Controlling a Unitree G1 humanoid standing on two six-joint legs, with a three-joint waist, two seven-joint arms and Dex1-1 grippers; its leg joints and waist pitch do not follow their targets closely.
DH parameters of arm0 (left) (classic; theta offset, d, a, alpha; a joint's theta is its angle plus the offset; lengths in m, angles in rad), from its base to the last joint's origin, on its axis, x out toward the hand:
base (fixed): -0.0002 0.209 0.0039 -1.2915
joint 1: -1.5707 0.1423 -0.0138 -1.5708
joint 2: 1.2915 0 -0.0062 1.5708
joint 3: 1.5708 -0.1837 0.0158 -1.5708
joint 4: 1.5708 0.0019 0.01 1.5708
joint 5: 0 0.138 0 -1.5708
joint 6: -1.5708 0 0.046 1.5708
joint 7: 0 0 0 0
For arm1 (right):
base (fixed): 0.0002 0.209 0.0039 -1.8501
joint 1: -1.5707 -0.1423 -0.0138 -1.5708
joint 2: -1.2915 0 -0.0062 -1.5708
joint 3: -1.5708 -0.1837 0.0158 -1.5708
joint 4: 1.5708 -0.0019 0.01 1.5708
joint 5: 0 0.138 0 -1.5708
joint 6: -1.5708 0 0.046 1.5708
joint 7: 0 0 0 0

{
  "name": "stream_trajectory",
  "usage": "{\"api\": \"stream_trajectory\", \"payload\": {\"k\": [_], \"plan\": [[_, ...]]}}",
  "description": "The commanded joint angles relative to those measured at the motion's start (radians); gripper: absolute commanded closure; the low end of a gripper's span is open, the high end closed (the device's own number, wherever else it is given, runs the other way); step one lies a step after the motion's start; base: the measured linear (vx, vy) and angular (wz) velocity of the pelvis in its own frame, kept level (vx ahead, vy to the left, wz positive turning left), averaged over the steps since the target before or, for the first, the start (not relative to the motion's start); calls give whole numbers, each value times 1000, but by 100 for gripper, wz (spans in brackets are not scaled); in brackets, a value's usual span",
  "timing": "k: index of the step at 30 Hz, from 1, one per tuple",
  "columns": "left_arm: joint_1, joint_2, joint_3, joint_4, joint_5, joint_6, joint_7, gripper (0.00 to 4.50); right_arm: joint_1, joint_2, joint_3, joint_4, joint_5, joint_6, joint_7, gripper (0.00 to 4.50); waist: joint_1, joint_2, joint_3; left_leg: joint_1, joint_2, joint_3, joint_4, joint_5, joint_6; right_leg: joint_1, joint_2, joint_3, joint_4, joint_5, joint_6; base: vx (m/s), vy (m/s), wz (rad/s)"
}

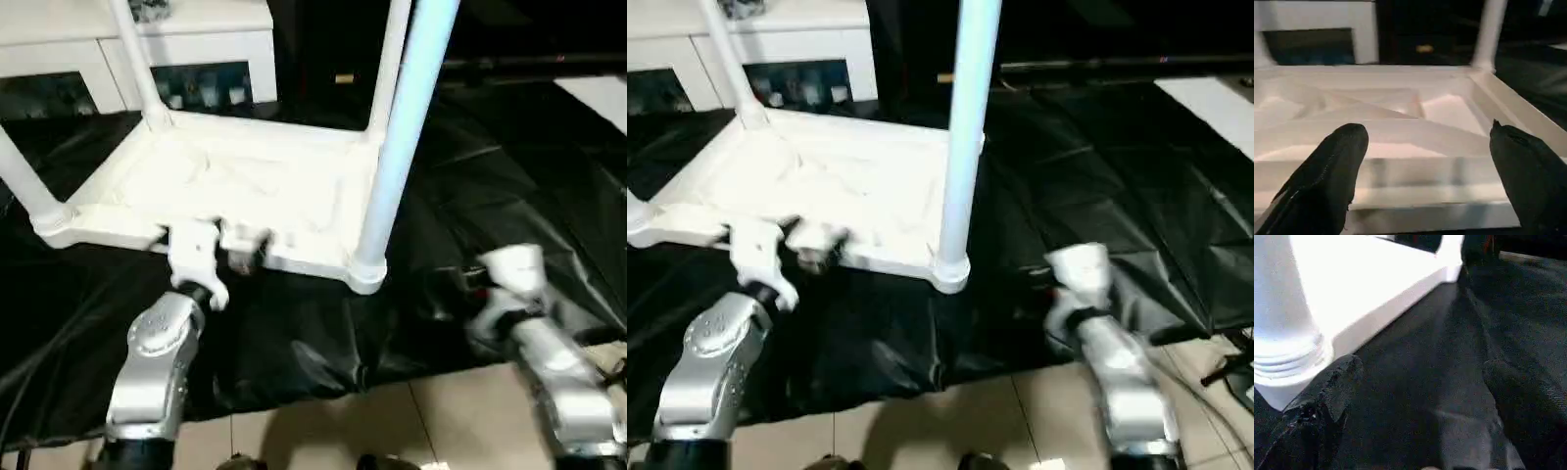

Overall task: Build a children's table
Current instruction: Rotate table base

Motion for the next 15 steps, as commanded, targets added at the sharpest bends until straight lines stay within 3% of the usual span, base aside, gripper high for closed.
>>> {"api": "stream_trajectory", "payload": {"k": [1,2,3,4,5,6,7,8,9,10,11,12,13,14,15], "plan": [[15,-23,-19,-20,21,33,49,5,1,-1,9,-31,-11,31,-13,0,-3,-11,-55,-22,64,-84,-109,-455,60,59,-54,4,-57,-495,-53,-24,-16,38],[21,-32,-34,-26,43,27,63,5,1,-3,14,-39,-14,38,-9,0,-6,0,-60,-20,69,-102,-107,-475,49,64,-55,1,-49,-443,-70,22,-53,58],[27,-48,-46,-42,52,41,76,5,-1,-13,15,-44,-18,51,0,0,-14,12,-53,-13,102,-148,-130,-565,26,63,-34,-4,-24,-344,-93,22,-53,58],[32,-63,-50,-58,59,62,94,5,-5,-18,2,-43,-14,54,3,0,-23,22,-47,0,136,-207,-169,-683,15,58,-6,4,40,-270,-104,27,-95,61],[37,-66,-49,-64,60,70,101,5,-2,-15,-2,-47,-14,52,0,0,-29,28,-48,31,171,-218,-173,-707,8,34,6,22,68,-249,-109,22,-152,69],[40,-67,-47,-69,60,77,106,5,1,-12,-5,-51,-14,50,-4,0,-23,10,-40,33,171,-224,-178,-649,62,9,15,61,118,-212,-136,22,-152,69],[38,-68,-45,-67,67,89,117,5,-1,-10,-16,-47,-4,69,-8,0,-27,8,-44,58,203,-180,-174,-608,60,-9,5,77,110,-186,-145,35,-230,68],[45,-62,-42,-70,68,96,124,5,5,-4,-16,-53,2,85,-18,0,-15,7,-43,52,186,-150,-168,-580,73,-12,9,76,103,-158,-179,34,-313,47],[46,-67,-29,-69,63,112,149,5,6,-12,-20,-60,1,101,-28,0,-16,-10,-43,40,137,-95,-140,-541,100,-6,3,91,52,-183,-277,34,-313,47],[48,-61,-34,-61,72,106,154,5,11,-15,-20,-63,0,102,-31,0,2,-71,-52,59,-59,34,117,-416,117,-23,-7,99,-81,-393,-373,8,-312,24],[51,-59,-33,-57,72,104,155,5,16,-15,-20,-65,-2,101,-34,0,27,-77,-53,21,-66,38,183,-322,148,19,-51,133,-96,-510,-361,25,-247,4],[58,-55,-33,-53,73,105,153,5,27,-10,-20,-72,-6,109,-45,0,49,-77,-51,-45,-67,5,175,-173,129,78,-66,164,-63,-551,-115,25,-247,4],[64,-50,-32,-51,77,106,153,5,36,-3,-23,-79,-2,123,-54,0,53,-85,-53,-40,-74,0,147,-173,132,86,-61,178,-58,-520,-14,18,-209,11],[66,-47,-32,-53,79,117,153,5,42,5,-29,-91,11,140,-57,0,57,-75,-52,-12,-72,-18,86,-150,158,89,-59,181,-64,-455,144,-37,-186,28],[68,-41,-33,-53,79,120,150,5,48,12,-32,-101,20,151,-58,0,58,-57,-55,-1,-55,-34,55,-135,178,92,-66,180,-69,-419,184,-37,-186,28]]}}
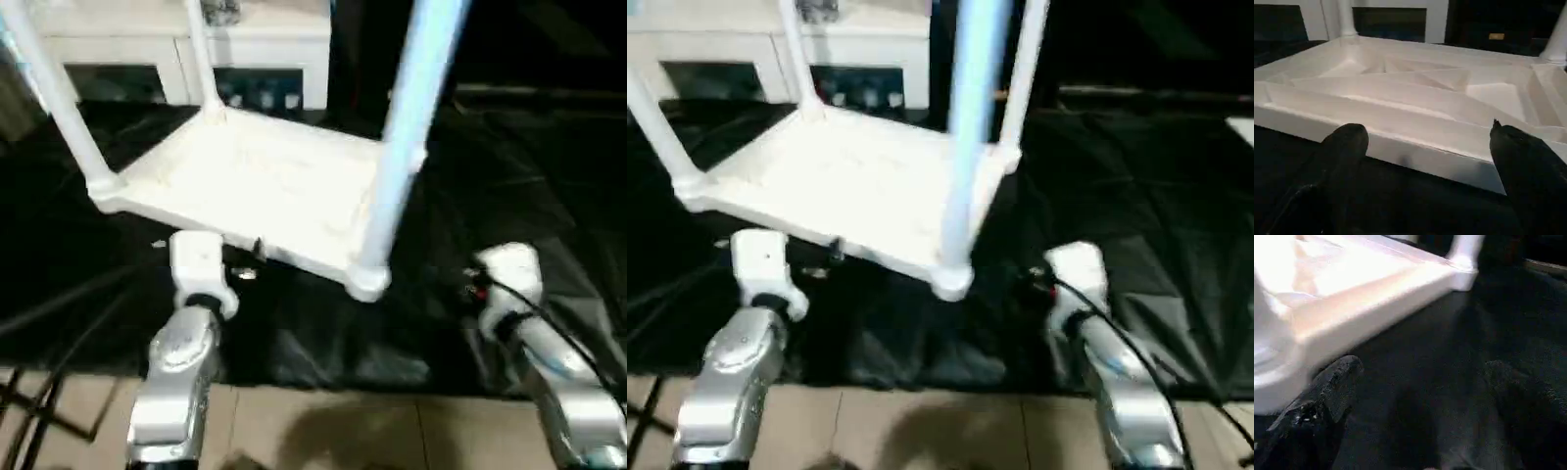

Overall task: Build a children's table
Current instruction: Rotate table base

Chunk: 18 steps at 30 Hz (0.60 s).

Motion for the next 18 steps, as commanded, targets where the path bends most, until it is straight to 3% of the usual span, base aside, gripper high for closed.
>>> {"api": "stream_trajectory", "payload": {"k": [1,2,3,4,5,6,7,8,9,10,11,12,13,14,15,16,17,18], "plan": [[11,23,12,2,12,11,0,5,5,16,7,-42,20,38,-6,0,26,-20,-54,-38,54,-30,-41,-7,78,84,-160,131,-163,-304,253,-52,-178,21],[3,24,19,2,-4,5,-10,5,8,17,10,-55,27,50,-1,0,14,-11,-58,-17,119,-73,-74,31,121,57,-117,90,-151,-231,283,-60,-146,16],[-21,32,27,17,-15,12,-17,5,13,18,15,-72,35,62,6,0,10,16,-66,28,227,-119,-99,23,155,28,-144,68,-136,-210,226,-60,-146,16],[-22,32,28,18,-15,12,-18,5,13,18,15,-72,36,63,7,0,3,17,-55,19,286,-134,-123,-37,157,27,-182,83,-95,-194,134,-55,-94,15],[-35,45,11,33,-15,-8,-40,5,15,12,19,-72,35,63,10,0,6,3,-51,13,284,-126,-128,-89,135,31,-198,101,-92,-208,105,-53,-85,21],[-47,60,-8,47,-21,-25,-76,5,17,10,24,-66,33,61,12,0,16,-12,-38,11,177,-57,-91,-159,23,29,-210,118,-161,-423,100,-53,-85,21],[-59,67,-23,57,-36,-31,-111,5,18,5,26,-60,30,57,17,0,35,-12,-22,21,66,8,-33,-93,-23,22,-178,117,-220,-764,206,-69,-101,23],[-69,84,-43,68,-62,-63,-180,5,17,5,32,-60,26,54,20,0,37,-21,-18,24,56,19,-26,-71,-16,17,-159,112,-235,-864,252,-69,-70,8],[-78,97,-63,80,-78,-107,-235,5,14,2,31,-60,26,50,23,0,44,-7,-25,25,81,7,-79,-72,-2,35,-108,46,-252,-757,330,-69,-70,8],[-84,104,-80,87,-86,-136,-267,5,12,-1,25,-62,28,52,28,0,40,7,-35,34,107,-3,-95,-84,-1,39,-94,23,-251,-664,334,-54,-11,0],[-95,115,-90,107,-106,-144,-318,5,7,-5,19,-61,28,51,29,0,33,14,-41,44,150,-20,-112,-99,11,49,-98,2,-254,-575,320,0,0,0],[-105,121,-93,122,-120,-107,-341,5,4,-10,13,-61,29,54,28,0,35,78,-49,34,367,-106,-196,-245,53,70,-164,41,-37,-179,127,0,0,0],[-105,121,-93,122,-120,-107,-341,5,4,-10,13,-61,29,54,28,0,23,63,-47,46,343,-82,-200,-296,33,37,-171,56,-18,-67,77,0,0,0],[-119,123,-87,141,-132,-73,-349,5,3,-16,5,-65,31,60,24,0,11,24,-25,46,207,2,-179,-451,-50,2,-147,82,-66,-158,32,0,0,0],[-120,111,-68,143,-144,-79,-333,5,9,-18,4,-73,31,61,22,0,8,23,-30,49,131,10,-121,-421,-108,10,-181,92,-124,-371,29,0,0,0],[-120,111,-68,143,-144,-79,-333,5,9,-18,4,-73,31,61,22,0,26,12,-30,17,121,0,-73,-176,-105,38,-240,109,-174,-738,72,0,0,0],[-105,102,-64,140,-137,-76,-306,5,23,-20,8,-89,32,64,18,0,30,10,-34,-2,131,-9,-86,-98,-97,51,-235,112,-166,-758,83,0,0,0],[-88,97,-67,139,-116,-107,-266,5,37,-18,12,-102,31,64,16,0,31,16,-39,-14,140,-12,-117,-45,-101,52,-195,89,-154,-662,72,0,0,0]]}}
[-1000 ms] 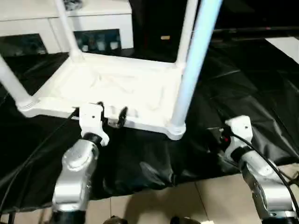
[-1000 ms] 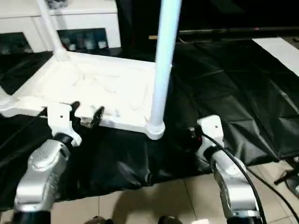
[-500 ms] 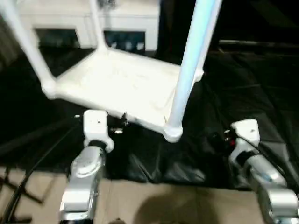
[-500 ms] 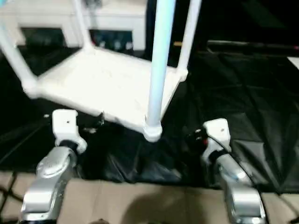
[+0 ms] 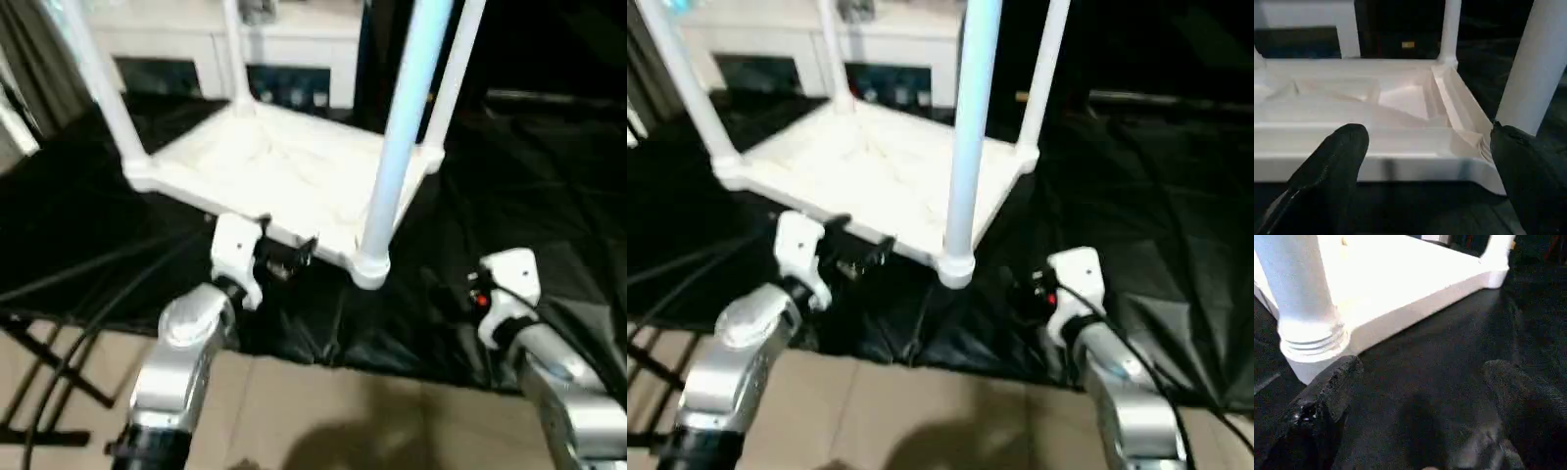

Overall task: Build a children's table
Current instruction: Rotate table base

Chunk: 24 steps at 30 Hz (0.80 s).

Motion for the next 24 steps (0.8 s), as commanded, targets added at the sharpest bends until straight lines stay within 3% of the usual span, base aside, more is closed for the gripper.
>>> {"api": "stream_trajectory", "payload": {"k": [1,2,4,5,7,8,9,11,15,16,17,18,19,20,21,22,23,24], "plan": [[18,1,11,0,14,-13,43,5,5,1,-1,-32,-2,19,-5,0,-5,-22,-46,-14,71,-45,-78,-128,24,27,-102,79,-144,-515,5,0,0,0],[34,-23,41,-9,18,27,115,5,14,16,1,-37,1,24,-14,0,-12,-26,-46,-14,74,-44,-79,-151,25,26,-95,77,-139,-470,-11,0,0,0],[58,-36,61,-22,20,31,156,5,19,29,5,-34,-3,20,-25,0,-24,-23,-53,-15,77,-44,-78,-178,43,29,-97,77,-131,-368,-66,0,0,0],[70,-41,70,-32,15,36,166,5,20,39,9,-35,-1,21,-28,0,-30,-22,-51,-22,78,-45,-80,-172,53,34,-99,75,-130,-341,-82,0,0,0],[86,-44,80,-49,-1,44,160,5,17,59,17,-32,7,22,-33,0,-31,-31,-56,-25,79,-45,-79,-157,67,38,-102,74,-127,-315,-89,0,0,0],[87,-43,80,-51,-1,44,157,5,15,61,18,-29,10,22,-33,0,-31,-29,-55,-20,80,-44,-80,-170,69,36,-102,74,-128,-321,-92,0,0,0],[87,-43,80,-52,-1,44,155,5,13,61,19,-27,12,22,-34,0,-33,-25,-54,-12,84,-45,-85,-226,62,40,-102,72,-130,-362,-95,0,0,0],[80,-44,80,-56,-9,47,153,5,5,62,29,-16,9,17,-34,0,-33,-26,-51,6,88,-44,-94,-305,52,44,-97,69,-134,-394,-102,54,20,2],[73,-38,75,-56,-9,51,169,5,-7,67,33,-9,7,19,-34,0,-46,-24,-36,51,72,-30,-106,-464,67,63,-81,48,-169,-546,-114,67,22,2],[72,-38,74,-57,-10,53,173,5,-9,70,32,-11,8,20,-34,0,-45,-21,-38,53,70,-29,-108,-446,70,75,-83,50,-174,-559,-112,80,23,1],[71,-39,75,-58,-9,55,174,5,-9,72,30,-12,9,20,-34,0,-47,-20,-38,52,70,-29,-109,-437,72,79,-83,51,-174,-550,-116,82,25,0],[72,-40,76,-59,-9,57,172,5,-7,75,29,-15,8,20,-34,0,-50,-19,-43,52,74,-31,-114,-410,75,90,-81,51,-170,-508,-131,82,25,0],[71,-40,76,-59,-9,58,170,5,-5,76,29,-17,8,19,-35,0,-53,-16,-52,48,74,-31,-116,-360,86,103,-78,53,-160,-422,-157,95,25,1],[70,-37,73,-59,-11,62,165,5,2,81,28,-26,21,27,-35,0,-55,-15,-57,48,73,-30,-115,-326,96,106,-76,53,-154,-365,-175,112,20,4],[70,-36,72,-59,-11,63,164,5,4,81,27,-27,25,29,-35,0,-56,-15,-66,47,68,-27,-109,-256,122,114,-74,54,-141,-252,-210,112,20,4],[69,-35,71,-59,-11,63,164,5,7,82,28,-30,27,32,-36,0,-59,-1,-73,134,107,-25,-117,-240,75,61,-50,58,-103,-142,-244,144,15,-8],[68,-34,69,-58,-11,63,162,5,14,85,29,-38,28,35,-42,0,-77,-8,-67,132,121,-38,-125,-209,81,50,-40,51,-76,-69,-241,165,6,-26],[67,-32,68,-58,-12,64,160,5,21,89,29,-45,28,38,-47,0,-81,-7,-55,189,150,-22,-129,-244,46,-10,-52,46,-52,-37,-239,165,6,-26]]}}
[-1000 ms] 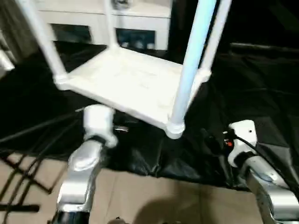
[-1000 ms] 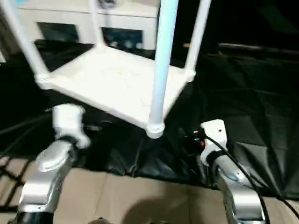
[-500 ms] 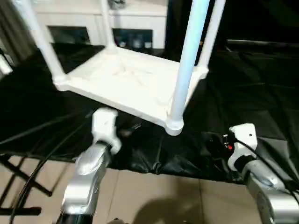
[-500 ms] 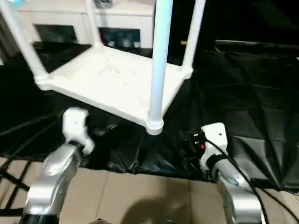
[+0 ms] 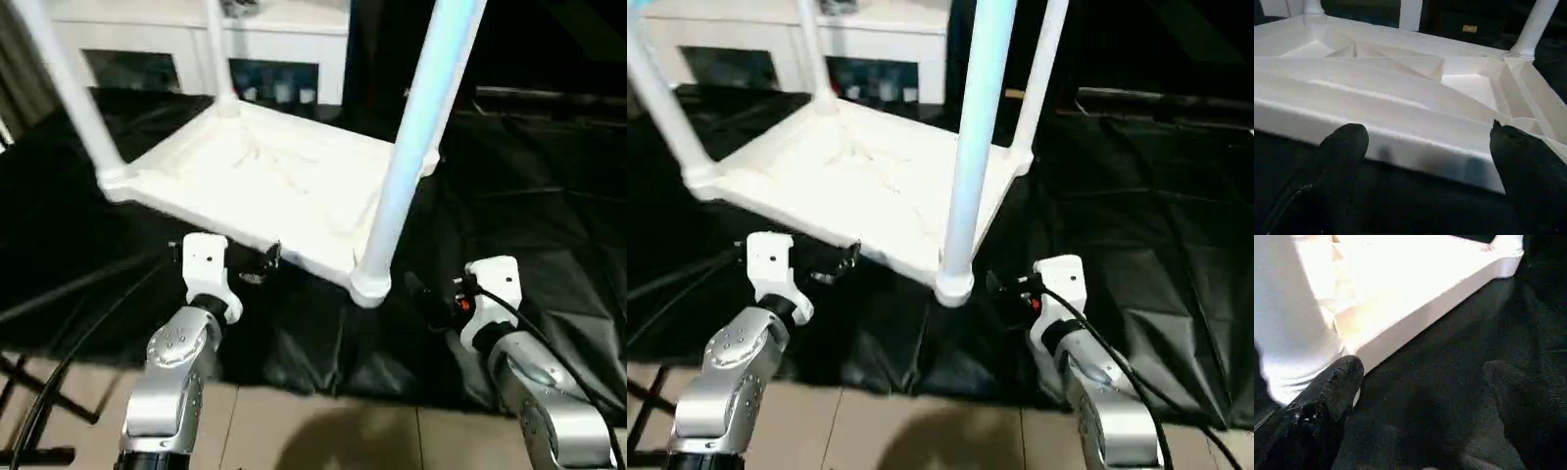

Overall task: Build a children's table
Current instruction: Rotate table base

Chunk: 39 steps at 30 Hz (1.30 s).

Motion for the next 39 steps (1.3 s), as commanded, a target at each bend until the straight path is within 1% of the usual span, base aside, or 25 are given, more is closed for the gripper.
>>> {"api": "stream_trajectory", "payload": {"k": [1,2,3,4,5,6,7,8,9,10,11,12,13,14,15,17,19,20,21,22,25,27,31,34,39], "plan": [[-14,1,-15,-12,-5,10,-2,5,19,-4,-15,-31,5,18,-20,0,-16,-12,-48,67,97,-20,-71,-194,21,-13,-64,64,-38,77,-214,158,-12,-38],[-14,3,-16,-12,-5,10,-4,5,20,-3,-15,-32,3,17,-22,0,10,-31,-50,-18,9,5,-22,-186,30,80,-62,124,-62,112,-240,205,18,-23],[-15,9,-21,-9,-4,11,-10,5,27,0,-13,-37,-2,14,-27,0,72,-26,-67,-133,-5,-63,116,-129,98,188,-208,233,-114,153,-325,205,18,-23],[-16,12,-23,-8,-3,11,-12,5,29,1,-12,-38,-3,14,-28,0,57,-28,-54,-203,12,-107,158,-24,106,188,-192,225,-101,292,-343,204,44,-2],[-17,20,-29,-5,1,10,-22,5,33,4,-10,-41,-5,14,-29,0,60,-10,-68,-221,23,-129,118,114,91,173,-136,167,-67,453,-296,123,37,-3],[-17,21,-30,-5,2,9,-23,5,33,5,-10,-41,-5,14,-30,0,52,3,-72,-216,15,-126,71,234,106,154,-76,117,-32,533,-249,123,37,-3],[-13,31,-40,-6,-7,5,-54,5,35,6,-11,-43,-5,14,-32,0,36,48,-77,-149,21,-128,8,422,167,94,6,33,-12,492,-120,-55,36,-2],[-10,45,-52,-6,-19,-17,-98,5,35,8,-13,-46,-6,14,-36,0,32,78,-94,-96,81,-174,5,479,258,48,19,8,30,384,-50,-77,-4,-25],[-8,60,-64,-9,-35,-41,-148,5,35,8,-16,-47,-6,14,-39,0,-23,83,-94,-23,213,-290,-6,658,533,-54,-35,39,106,79,19,-77,-4,-25],[-6,80,-80,-12,-56,-59,-212,5,32,7,-19,-48,-6,15,-41,0,-9,58,-86,-32,207,-292,23,904,541,-76,-81,92,82,126,65,40,-5,-31],[-9,96,-91,-11,-65,-61,-251,5,29,5,-21,-48,-6,17,-40,0,-7,46,-95,-37,180,-282,35,980,500,-77,-90,107,63,199,97,-48,62,-16],[-26,151,-128,15,-67,-66,-346,5,24,-9,-22,-47,-10,12,-33,0,7,15,-88,-107,70,-217,51,894,383,-43,-94,117,4,374,106,-48,62,-16],[-32,168,-140,24,-68,-68,-379,5,22,-14,-22,-47,-11,10,-30,0,25,5,-74,-158,-8,-148,33,560,248,-13,-87,95,-25,411,94,-99,55,-12],[-38,181,-148,31,-70,-70,-407,5,21,-18,-24,-47,-7,11,-25,0,34,9,-73,-153,-1,-137,21,372,190,-6,-93,94,-36,348,83,-79,2,-5],[-67,217,-174,63,-68,-86,-481,5,18,-33,-32,-45,5,12,-5,0,24,21,-67,-136,21,-129,-25,40,77,8,-77,81,-48,105,12,-79,2,-5],[-101,245,-198,96,-58,-106,-537,5,14,-52,-35,-40,9,12,17,0,15,29,-61,-123,32,-120,-46,-103,33,-1,-64,75,-60,-57,-25,-89,2,-3],[-176,280,-240,183,-24,-183,-630,5,7,-94,-31,-24,8,10,67,0,2,34,-48,-106,47,-113,-71,-307,-42,-16,-64,78,-83,-290,-48,-91,8,-3],[-176,280,-240,183,-24,-183,-630,5,7,-94,-31,-24,8,10,67,0,2,34,-48,-106,47,-113,-71,-307,-42,-16,-64,78,-83,-290,-48,-93,16,0],[-264,304,-288,295,36,-252,-694,5,-1,-144,-15,-6,-1,-2,118,0,1,26,-40,-100,47,-106,-76,-371,-67,-25,-71,84,-105,-398,-26,-93,16,0],[-299,316,-316,342,64,-272,-715,5,-3,-164,-10,-2,0,-4,140,0,3,26,-42,-84,47,-103,-73,-410,-80,-33,-75,87,-114,-459,-5,-86,19,4],[-399,319,-372,490,121,-327,-742,5,-8,-216,5,5,-4,-13,197,0,3,22,-54,-109,51,-99,-81,-293,-62,-10,-79,83,-100,-332,-5,-44,16,0],[-434,305,-377,548,122,-332,-745,5,-11,-229,7,9,-3,-16,214,0,2,20,-61,-118,53,-92,-79,-211,-35,-8,-77,76,-90,-220,-33,0,0,0],[-505,238,-360,680,115,-379,-721,5,-18,-256,15,21,-9,-27,250,0,2,17,-64,-112,54,-83,-70,-243,-18,-19,-84,79,-95,-251,-73,0,0,0],[-555,198,-360,794,136,-463,-691,5,-25,-267,21,29,-7,-32,260,0,7,5,-67,-120,56,-76,-63,-158,21,-13,-84,78,-91,-135,-99,0,0,0],[-614,196,-397,915,178,-538,-719,5,-42,-274,28,42,-6,-35,278,0,14,6,-79,-122,58,-69,-50,-35,72,-6,-80,74,-72,63,-128,0,0,0]]}}
